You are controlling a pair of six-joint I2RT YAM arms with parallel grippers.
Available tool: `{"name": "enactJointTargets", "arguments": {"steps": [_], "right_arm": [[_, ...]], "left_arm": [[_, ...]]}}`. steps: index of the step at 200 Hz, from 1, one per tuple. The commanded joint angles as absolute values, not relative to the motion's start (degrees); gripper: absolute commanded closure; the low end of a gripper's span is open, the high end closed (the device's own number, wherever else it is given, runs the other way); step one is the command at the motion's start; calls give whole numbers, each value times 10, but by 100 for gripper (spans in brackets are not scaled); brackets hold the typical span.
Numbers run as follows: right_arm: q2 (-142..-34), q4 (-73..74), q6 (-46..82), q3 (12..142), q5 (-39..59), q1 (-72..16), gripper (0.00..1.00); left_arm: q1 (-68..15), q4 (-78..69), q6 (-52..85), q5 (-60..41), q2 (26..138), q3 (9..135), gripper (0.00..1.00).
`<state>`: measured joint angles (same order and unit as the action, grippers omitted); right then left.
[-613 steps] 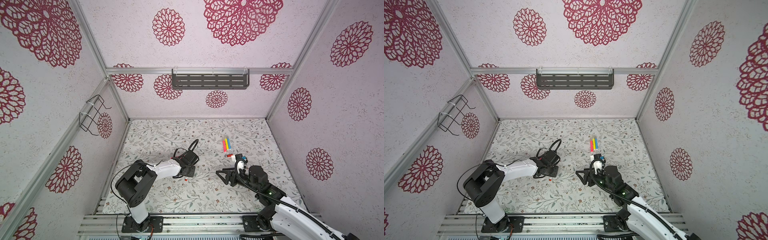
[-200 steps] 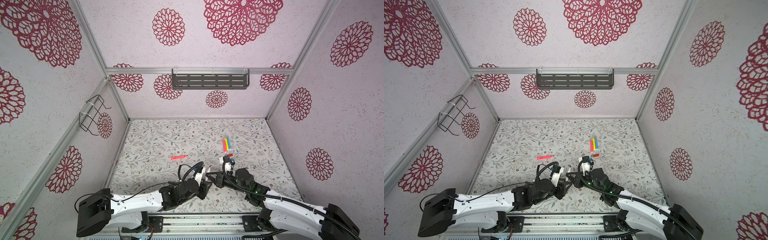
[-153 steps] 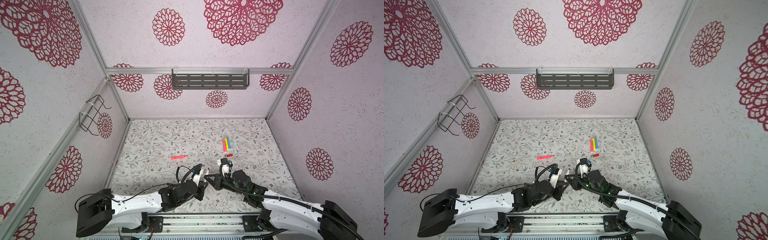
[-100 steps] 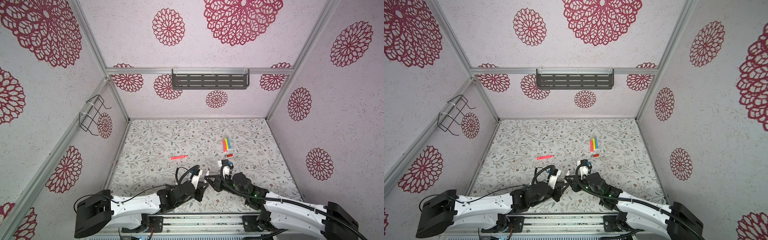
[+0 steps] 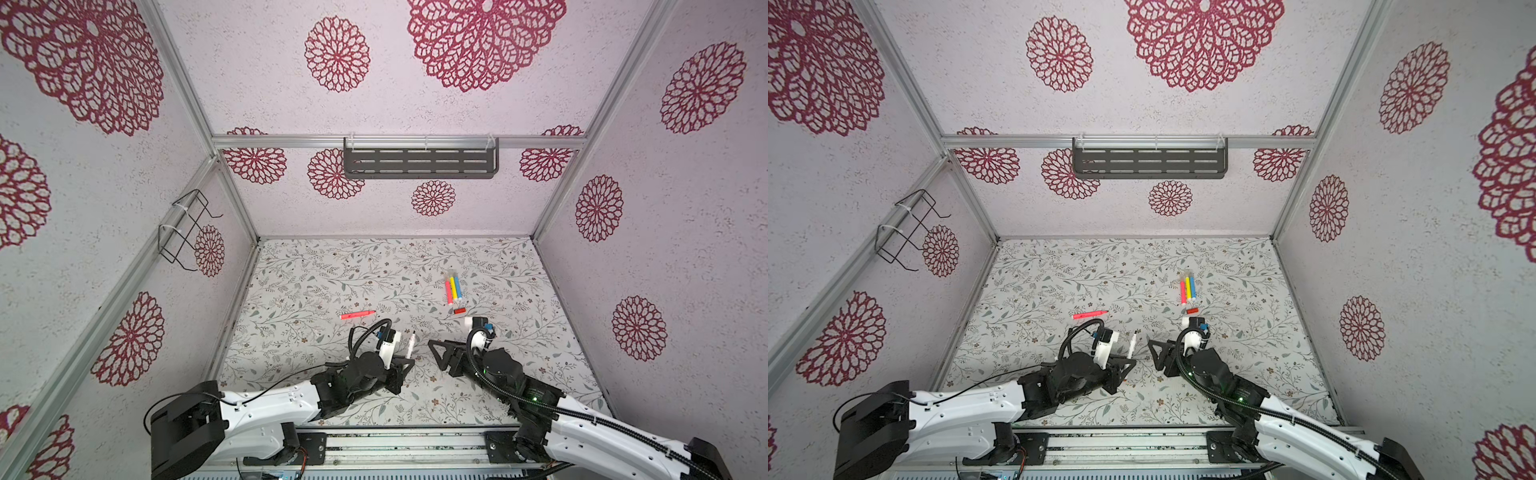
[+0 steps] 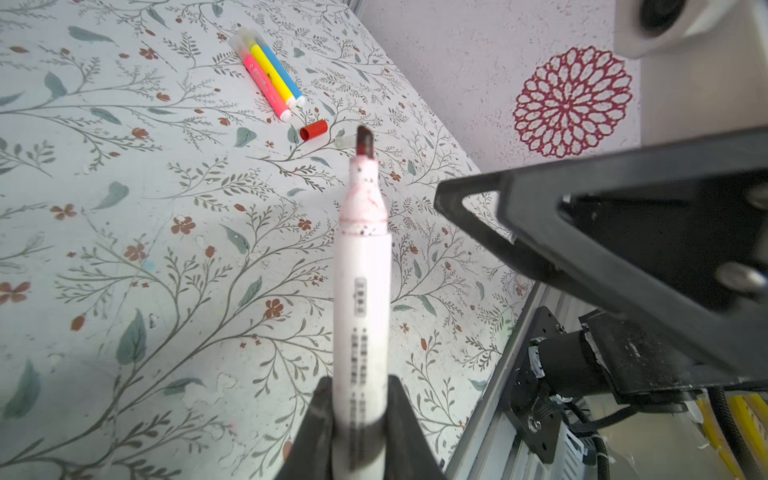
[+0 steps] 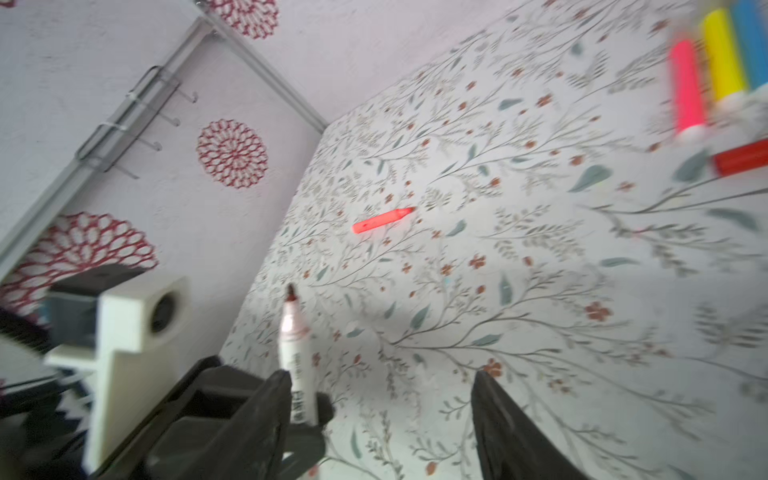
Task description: Insert the pens into the pen caps
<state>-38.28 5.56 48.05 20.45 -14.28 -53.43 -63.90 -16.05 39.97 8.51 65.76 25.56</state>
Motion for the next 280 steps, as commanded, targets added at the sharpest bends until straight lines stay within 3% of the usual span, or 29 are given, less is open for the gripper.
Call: {"name": "enactJointTargets", "arguments": {"steps": [1, 43, 96, 152, 199, 229, 250, 280], "right_arm": [[-358, -22, 457, 230, -190, -487, 28], [-374, -33, 442, 254, -119, -403, 25], [-558, -166, 427, 389, -121, -324, 25], [-768, -229, 410, 514, -86, -226, 50], [-858, -234, 425, 579, -87, -203, 62], [-912, -255, 437, 627, -91, -197, 62], [-944, -253, 443, 649, -83, -195, 52], [-978, -251, 452, 674, -79, -191, 51]], "left_arm": [[-622, -121, 372, 91, 619, 271, 100], [-588, -135, 367, 78, 581, 244, 100], [-577, -140, 368, 73, 592, 233, 100], [-575, -139, 367, 74, 608, 232, 100], [-573, -149, 372, 72, 620, 225, 100], [-573, -154, 373, 72, 624, 224, 100], [-573, -153, 373, 71, 623, 224, 100], [-572, -149, 374, 72, 613, 222, 100]]}}
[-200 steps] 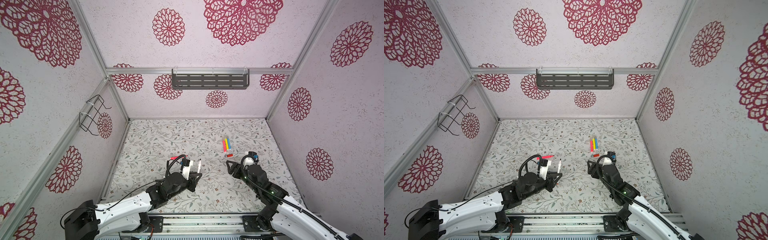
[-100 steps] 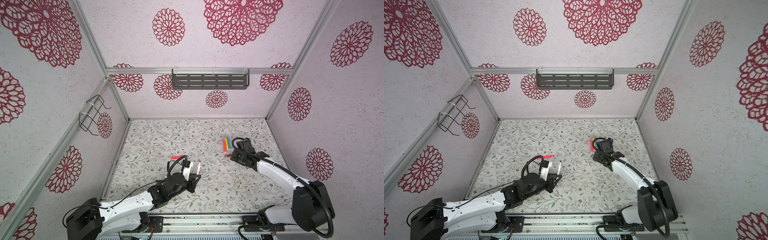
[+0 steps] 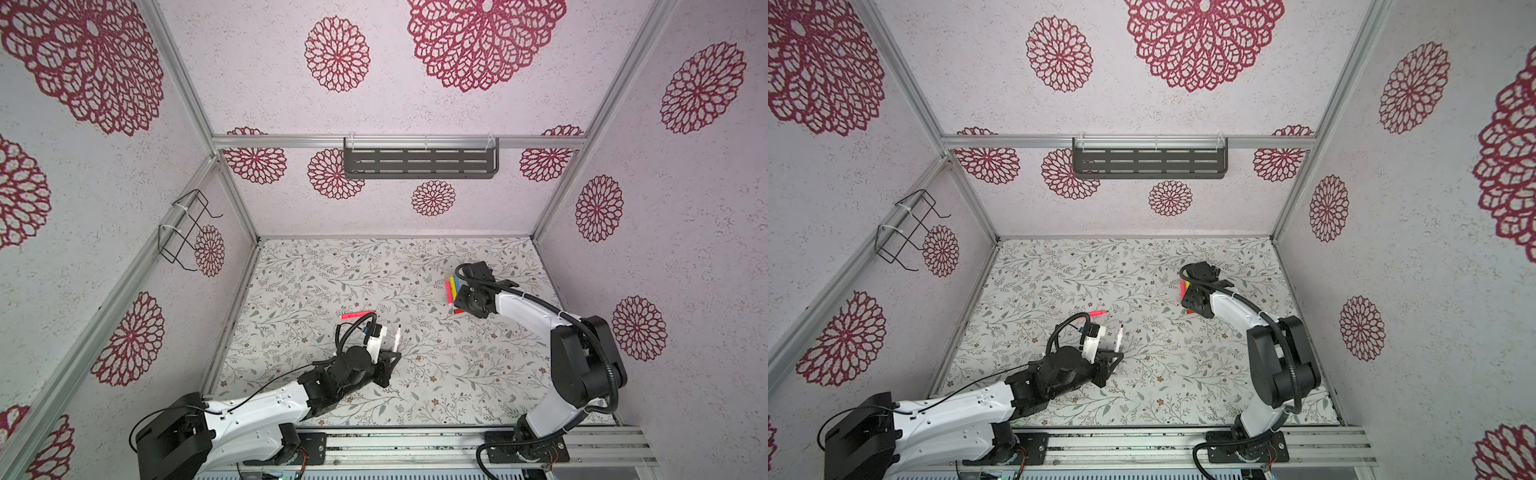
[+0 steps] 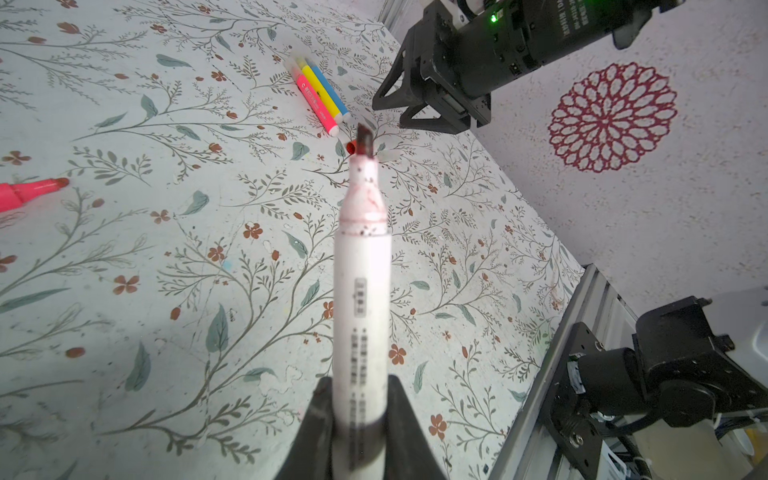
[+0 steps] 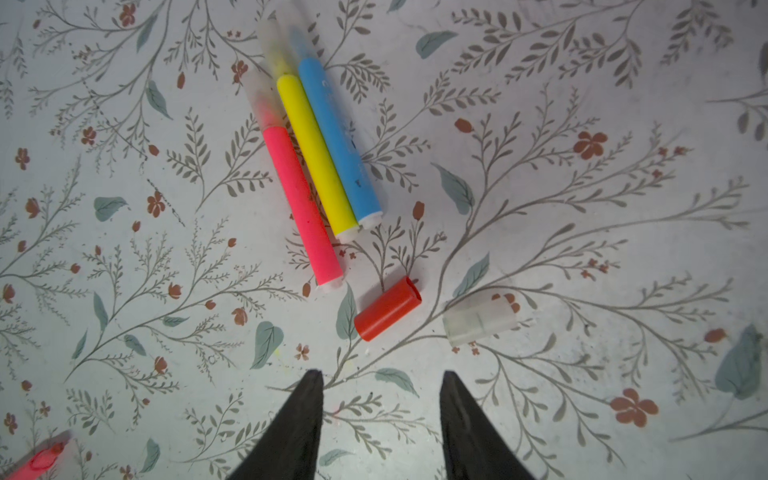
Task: Insert the pens into the pen caps
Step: 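Move the right gripper to the red cap and grasp it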
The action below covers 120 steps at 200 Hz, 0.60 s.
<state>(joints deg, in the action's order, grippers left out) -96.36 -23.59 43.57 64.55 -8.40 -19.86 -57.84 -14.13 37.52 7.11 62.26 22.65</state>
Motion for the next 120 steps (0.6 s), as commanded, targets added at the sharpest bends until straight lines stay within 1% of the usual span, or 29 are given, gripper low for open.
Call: {"name": "enactJointTargets", "arguments": {"steps": [1, 46, 83, 120], "right_arm": [[-980, -251, 451, 675, -79, -191, 51], [-1021, -264, 455, 705, -83, -190, 53], [-1039, -266, 468, 713, -94, -190, 57], [-1061, -292, 486, 735, -100, -190, 59]], "left_arm": [[-572, -149, 374, 73, 612, 222, 100], [-573, -139, 378, 77, 590, 212, 100], [-572, -137, 381, 80, 578, 204, 100], [-572, -134, 384, 83, 567, 198, 100]]}}
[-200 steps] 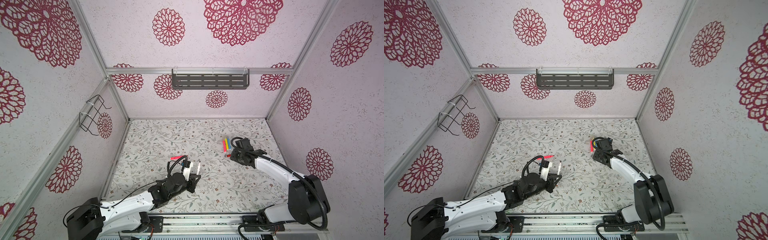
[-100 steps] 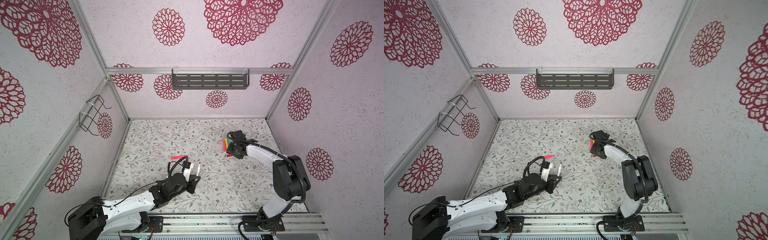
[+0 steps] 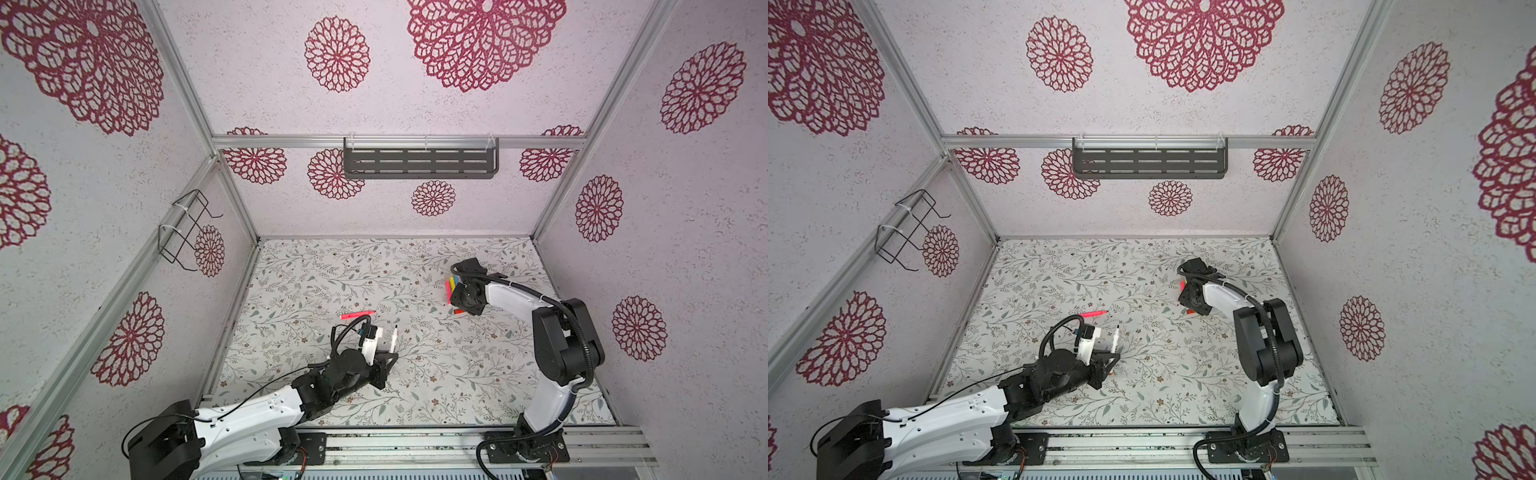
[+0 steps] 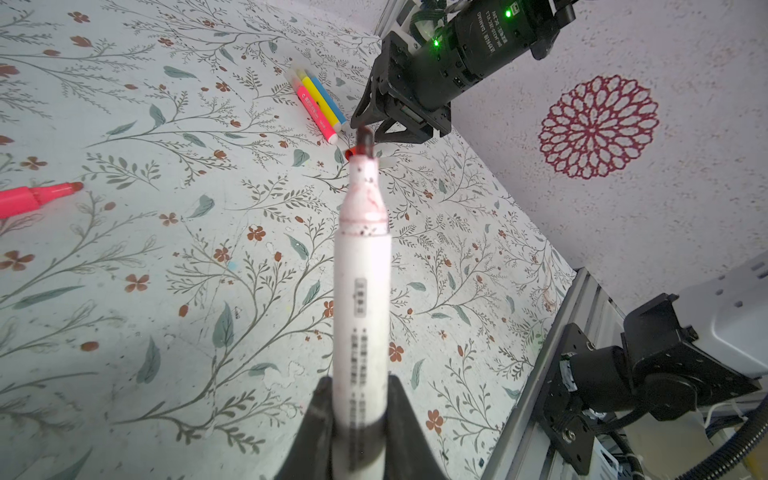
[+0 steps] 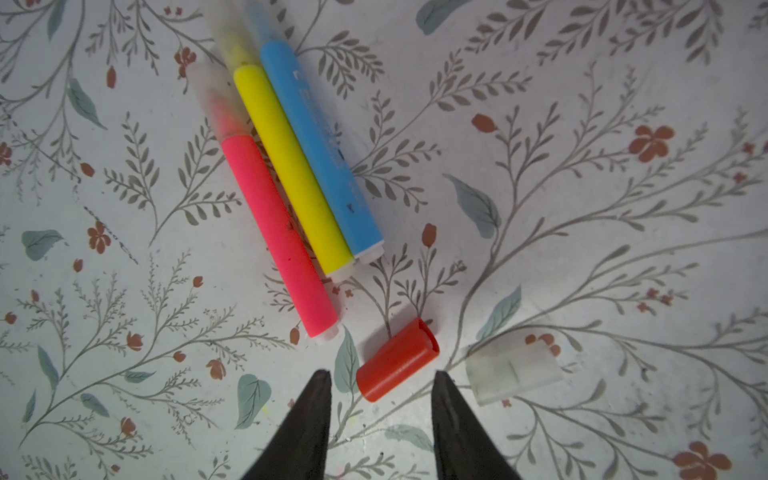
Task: Insert the pens into the pen caps
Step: 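Move the right gripper to the red cap and grasp it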
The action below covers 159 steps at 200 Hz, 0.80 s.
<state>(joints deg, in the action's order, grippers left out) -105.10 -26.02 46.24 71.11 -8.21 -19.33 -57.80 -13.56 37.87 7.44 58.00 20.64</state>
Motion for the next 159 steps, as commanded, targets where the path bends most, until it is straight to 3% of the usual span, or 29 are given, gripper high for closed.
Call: {"name": "enactJointTargets", "arguments": {"steps": [1, 128, 159], "right_arm": [[-1062, -292, 487, 735, -100, -190, 59], [-1136, -351, 479, 788, -117, -199, 58], [-1145, -366, 467, 790, -134, -210, 65]], "left_arm": [[-573, -134, 384, 83, 566, 198, 100], [-573, -127, 387, 101, 528, 177, 100], [-572, -127, 389, 105, 518, 170, 100]]}}
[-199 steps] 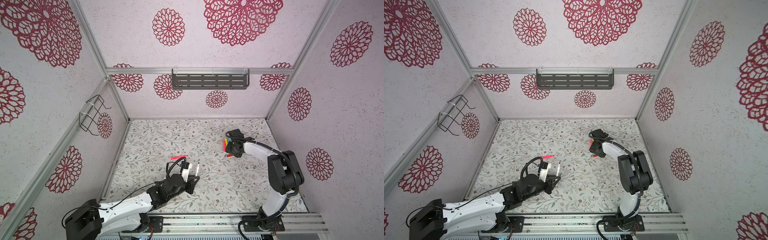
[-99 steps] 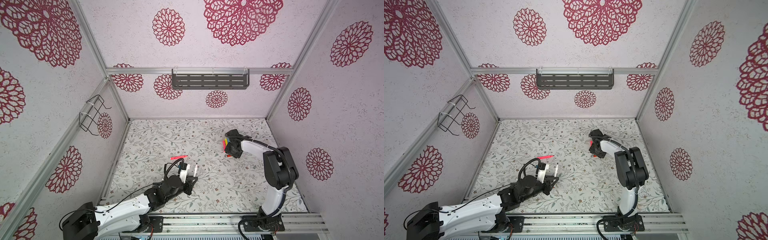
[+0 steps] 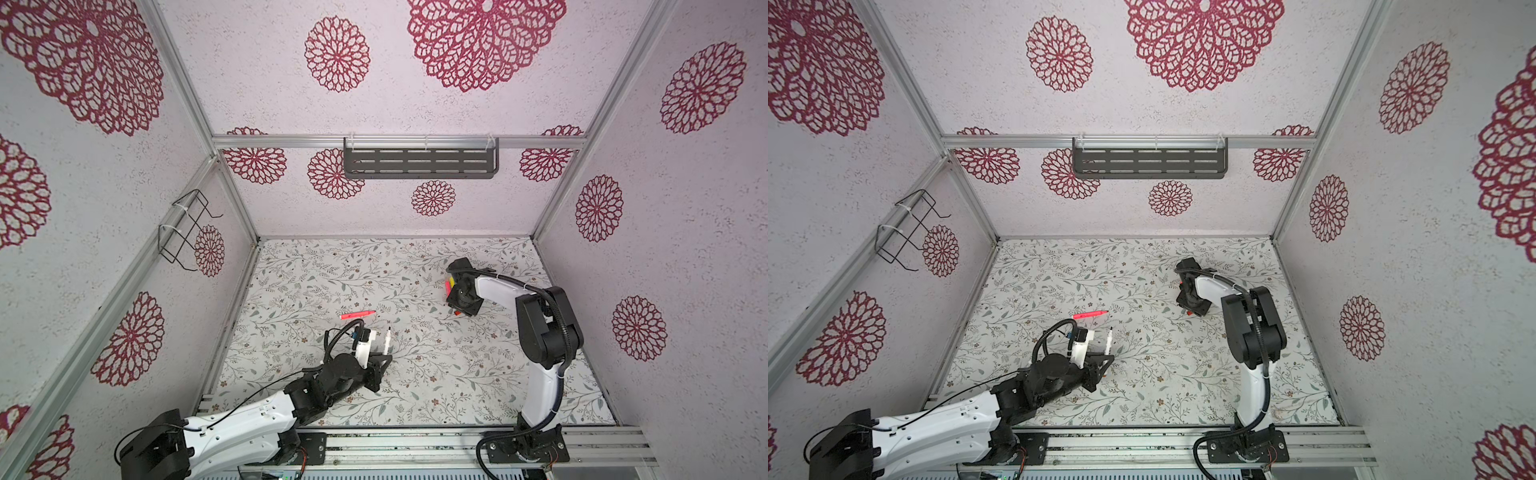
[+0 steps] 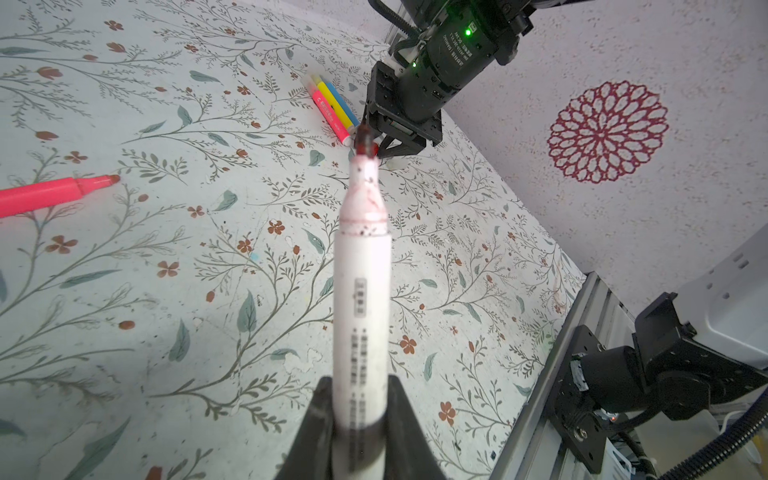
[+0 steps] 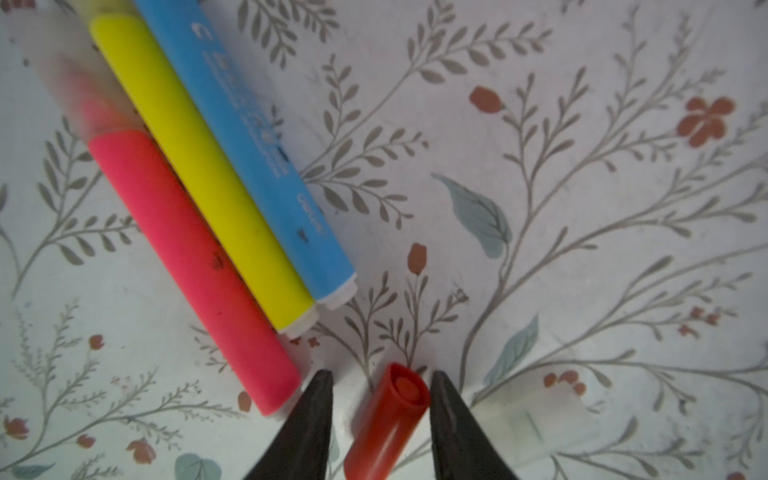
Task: Insert the pens into the pen caps
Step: 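Move the right gripper to the red cap and grasp it, then carry the red cap with the right gripper above the white marker tip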
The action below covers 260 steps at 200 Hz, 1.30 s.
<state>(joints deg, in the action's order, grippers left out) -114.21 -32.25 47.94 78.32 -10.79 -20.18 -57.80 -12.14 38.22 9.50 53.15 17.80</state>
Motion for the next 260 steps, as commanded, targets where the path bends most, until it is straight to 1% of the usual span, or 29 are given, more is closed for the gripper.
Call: {"name": "enactJointTargets", "arguments": {"steps": [1, 21, 41, 66, 108, 124, 132, 150, 162, 175, 181, 198, 217, 224, 232, 260], "right_arm": [[-1144, -366, 467, 790, -134, -210, 65], [-1146, -366, 460, 783, -131, -215, 70], [-1145, -370, 452, 775, -131, -221, 77], [-1132, -370, 447, 757, -126, -231, 91], [-1052, -341, 429, 714, -118, -266, 96], [-1011, -337, 416, 708, -128, -289, 98], [-989, -333, 405, 705, -132, -302, 100], [-926, -307, 389, 687, -145, -330, 100], [-872, -241, 367, 651, -109, -342, 100], [-804, -135, 357, 588, -35, -345, 100], [-772, -82, 357, 553, 4, -345, 98], [-688, 111, 375, 445, 95, -345, 95], [-623, 377, 436, 318, 143, -347, 93], [-614, 443, 456, 289, 156, -347, 92], [-613, 478, 467, 276, 170, -347, 92], [-628, 508, 476, 278, 216, -354, 92]], "left_arm": [[-572, -127, 389, 105, 517, 170, 100], [-572, -123, 388, 105, 511, 168, 100], [-572, -118, 388, 107, 505, 166, 100], [-573, -113, 388, 107, 497, 165, 100], [-572, -110, 388, 103, 491, 169, 100], [-572, -113, 389, 97, 493, 173, 100], [-572, -117, 389, 94, 496, 173, 100], [-573, -131, 390, 85, 509, 177, 100], [-573, -143, 391, 79, 522, 180, 100], [-573, -162, 393, 71, 539, 185, 100], [-573, -171, 394, 67, 549, 187, 100], [-574, -193, 395, 55, 577, 197, 100], [-575, -213, 395, 44, 605, 208, 100], [-575, -220, 395, 40, 613, 212, 100], [-575, -225, 395, 36, 620, 217, 100], [-575, -237, 396, 21, 635, 229, 100]]}}
